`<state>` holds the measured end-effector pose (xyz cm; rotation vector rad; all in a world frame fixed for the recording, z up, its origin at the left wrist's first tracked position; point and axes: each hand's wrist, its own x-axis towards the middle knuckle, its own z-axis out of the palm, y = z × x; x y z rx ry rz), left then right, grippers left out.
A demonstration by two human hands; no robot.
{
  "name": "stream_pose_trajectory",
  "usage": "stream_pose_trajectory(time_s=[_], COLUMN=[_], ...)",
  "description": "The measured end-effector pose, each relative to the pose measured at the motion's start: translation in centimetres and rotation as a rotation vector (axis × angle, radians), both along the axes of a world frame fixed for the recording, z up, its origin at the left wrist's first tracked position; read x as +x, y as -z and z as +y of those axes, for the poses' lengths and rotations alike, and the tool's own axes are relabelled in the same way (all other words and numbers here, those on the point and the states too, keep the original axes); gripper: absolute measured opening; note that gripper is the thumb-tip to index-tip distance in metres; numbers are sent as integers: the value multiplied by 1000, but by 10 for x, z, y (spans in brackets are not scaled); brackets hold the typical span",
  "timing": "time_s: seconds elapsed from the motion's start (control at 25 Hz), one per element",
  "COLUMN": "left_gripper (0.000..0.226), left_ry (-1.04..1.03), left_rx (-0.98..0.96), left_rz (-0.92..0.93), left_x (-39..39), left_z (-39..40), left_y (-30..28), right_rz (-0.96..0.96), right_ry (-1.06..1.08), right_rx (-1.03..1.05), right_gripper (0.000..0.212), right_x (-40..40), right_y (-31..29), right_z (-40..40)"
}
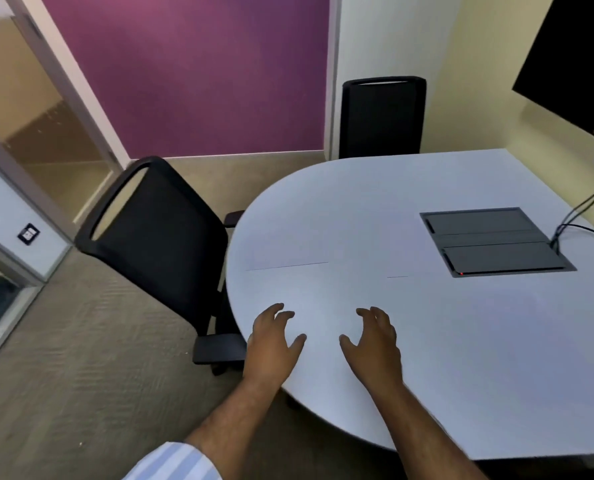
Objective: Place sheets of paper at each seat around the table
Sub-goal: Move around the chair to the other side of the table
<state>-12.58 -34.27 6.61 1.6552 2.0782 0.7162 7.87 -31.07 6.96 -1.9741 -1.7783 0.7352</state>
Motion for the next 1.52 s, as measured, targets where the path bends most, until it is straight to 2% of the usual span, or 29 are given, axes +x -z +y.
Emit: stream_pose_trajectory(time_s=[0.28,0.6,0.96,1.2,1.52], left_gripper=[52,53,55,54,55], left_ry=[-67,-139,17,95,257], left_rx=[82,127,152,31,-54], left_rz=[-37,-54,149,270,349], left_x=[-140,-219,-299,-356,-423], left_z=[-38,-38,82,162,223], left_y=[-36,-70,-124,-149,-157], right_rz=[36,-39,-59,-8,25], right_ry=[-128,-322,-340,-315,-267], right_rx=[62,110,88,56,23], right_gripper=[68,73,80,79,75], right_x=[-142,-232,-289,-315,-357], right_y=[-35,-81,-80,-87,-92], right_z=[-15,15,111,177,207])
